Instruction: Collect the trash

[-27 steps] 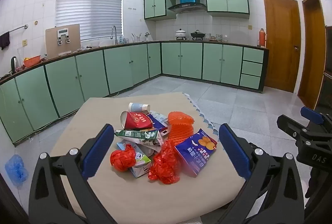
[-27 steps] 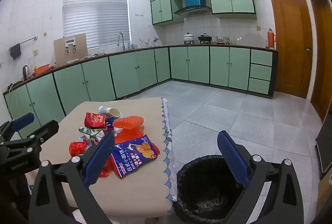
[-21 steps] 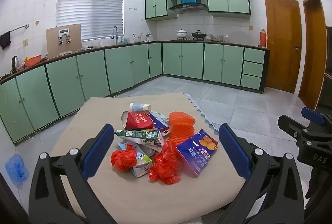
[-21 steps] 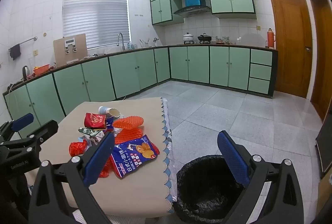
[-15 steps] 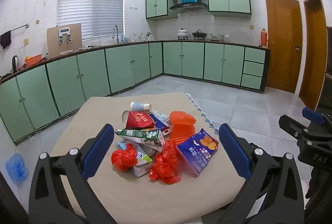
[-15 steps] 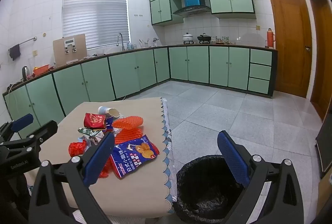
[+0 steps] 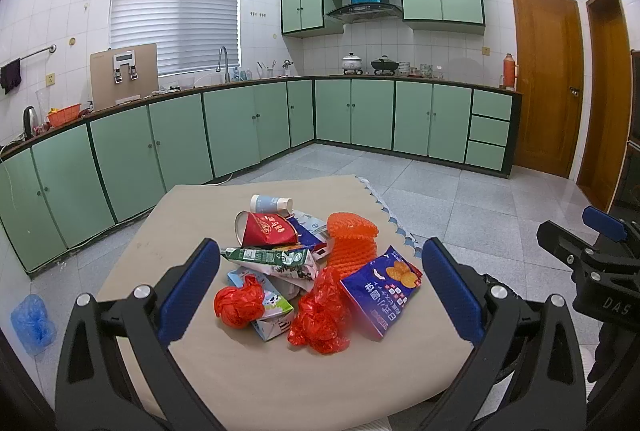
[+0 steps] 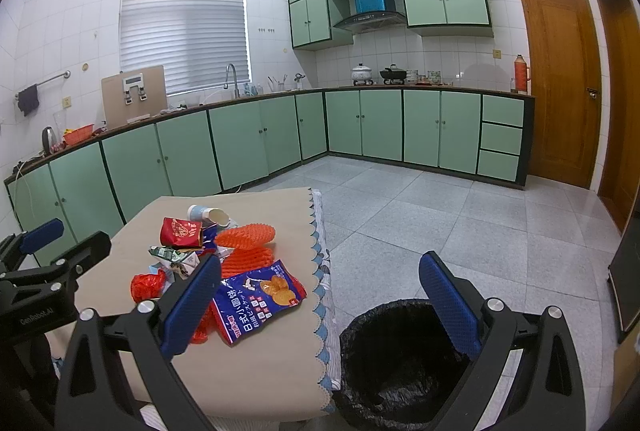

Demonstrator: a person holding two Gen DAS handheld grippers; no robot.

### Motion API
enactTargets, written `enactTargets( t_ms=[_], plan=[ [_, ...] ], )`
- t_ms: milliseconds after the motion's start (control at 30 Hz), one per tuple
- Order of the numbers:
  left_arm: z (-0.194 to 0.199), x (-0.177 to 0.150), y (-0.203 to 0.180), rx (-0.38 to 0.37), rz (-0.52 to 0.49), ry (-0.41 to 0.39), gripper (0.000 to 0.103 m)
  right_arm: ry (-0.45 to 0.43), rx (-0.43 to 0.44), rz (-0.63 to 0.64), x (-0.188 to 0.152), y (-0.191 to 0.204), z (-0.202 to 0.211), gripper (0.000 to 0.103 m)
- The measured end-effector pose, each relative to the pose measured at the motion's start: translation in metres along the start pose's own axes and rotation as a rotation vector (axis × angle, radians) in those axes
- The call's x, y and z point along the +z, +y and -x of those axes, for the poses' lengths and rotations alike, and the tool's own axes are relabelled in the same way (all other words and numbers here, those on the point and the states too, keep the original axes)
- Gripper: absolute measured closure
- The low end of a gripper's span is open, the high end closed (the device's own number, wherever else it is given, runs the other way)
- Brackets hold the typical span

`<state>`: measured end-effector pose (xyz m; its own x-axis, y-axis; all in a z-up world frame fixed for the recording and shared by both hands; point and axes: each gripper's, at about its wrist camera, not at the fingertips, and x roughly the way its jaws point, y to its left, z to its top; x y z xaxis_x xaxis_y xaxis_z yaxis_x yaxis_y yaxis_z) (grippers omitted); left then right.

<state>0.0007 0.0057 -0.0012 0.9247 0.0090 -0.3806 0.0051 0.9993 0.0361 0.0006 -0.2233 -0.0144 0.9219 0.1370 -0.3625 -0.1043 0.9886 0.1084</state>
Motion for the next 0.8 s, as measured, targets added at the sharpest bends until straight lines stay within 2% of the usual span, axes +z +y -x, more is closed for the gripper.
enactTargets(
  t_ms=[800],
  plan=[
    [0.0012, 0.0011, 0.0009, 0.004, 0.002, 0.004, 0.005, -0.001, 0.000, 0.002, 0.0000, 0.0007, -0.0020, 0.006]
  ],
)
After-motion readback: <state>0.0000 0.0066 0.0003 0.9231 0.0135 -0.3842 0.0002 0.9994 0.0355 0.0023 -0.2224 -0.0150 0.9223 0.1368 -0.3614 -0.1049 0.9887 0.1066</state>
